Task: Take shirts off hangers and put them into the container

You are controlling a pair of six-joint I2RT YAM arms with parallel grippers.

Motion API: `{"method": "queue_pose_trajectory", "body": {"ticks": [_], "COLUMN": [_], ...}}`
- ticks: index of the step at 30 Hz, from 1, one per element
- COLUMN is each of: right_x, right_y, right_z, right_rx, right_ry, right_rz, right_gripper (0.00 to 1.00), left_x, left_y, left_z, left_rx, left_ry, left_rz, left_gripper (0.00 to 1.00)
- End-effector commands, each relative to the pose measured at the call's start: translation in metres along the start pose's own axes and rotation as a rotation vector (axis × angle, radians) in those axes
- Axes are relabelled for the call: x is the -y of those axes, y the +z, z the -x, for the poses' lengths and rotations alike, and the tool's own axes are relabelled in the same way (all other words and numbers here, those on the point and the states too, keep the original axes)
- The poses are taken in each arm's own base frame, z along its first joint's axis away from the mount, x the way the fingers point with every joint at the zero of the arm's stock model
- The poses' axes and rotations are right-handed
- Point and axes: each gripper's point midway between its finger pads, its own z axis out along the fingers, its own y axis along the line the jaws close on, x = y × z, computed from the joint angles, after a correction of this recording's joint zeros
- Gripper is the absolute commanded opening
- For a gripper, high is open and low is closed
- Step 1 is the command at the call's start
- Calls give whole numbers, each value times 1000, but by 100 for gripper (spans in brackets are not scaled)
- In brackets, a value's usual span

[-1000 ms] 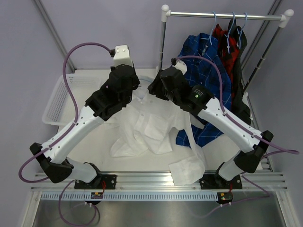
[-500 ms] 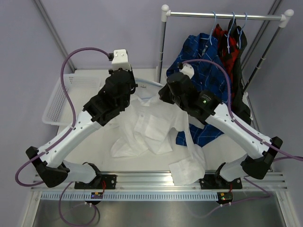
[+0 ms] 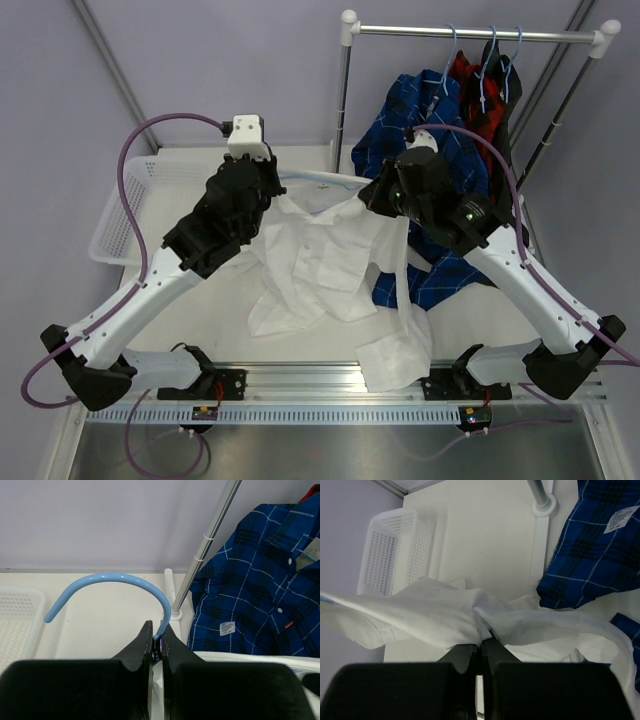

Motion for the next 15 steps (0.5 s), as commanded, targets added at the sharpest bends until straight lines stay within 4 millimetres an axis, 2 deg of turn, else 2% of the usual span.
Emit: {"method": "queue_pose_trajectory", "body": {"ticks": [1,4,10,13,15], "right_x": [23,25,70,75,70], "right_y": [-30,-36,-37,-38,-36], "right_z": [31,38,52,52,49], "right_rx": [71,72,67,41,10], "right_ry": [-65,-94,-65,-85,-99], "right_rz": [-50,-63,-150,-156,-125], "right_gripper": [0,0,0,0,0], "left_x": [-71,-76,-96,-102,-103], "left_y": [-14,-14,-25,-29,-30], "left_z": [22,11,17,20,20], "left_rx": [61,45,69,75,74], "left_ry": [95,106,62,87,99], "left_rz": [243,261,258,265,252], "left_gripper": [0,0,0,0,0]}}
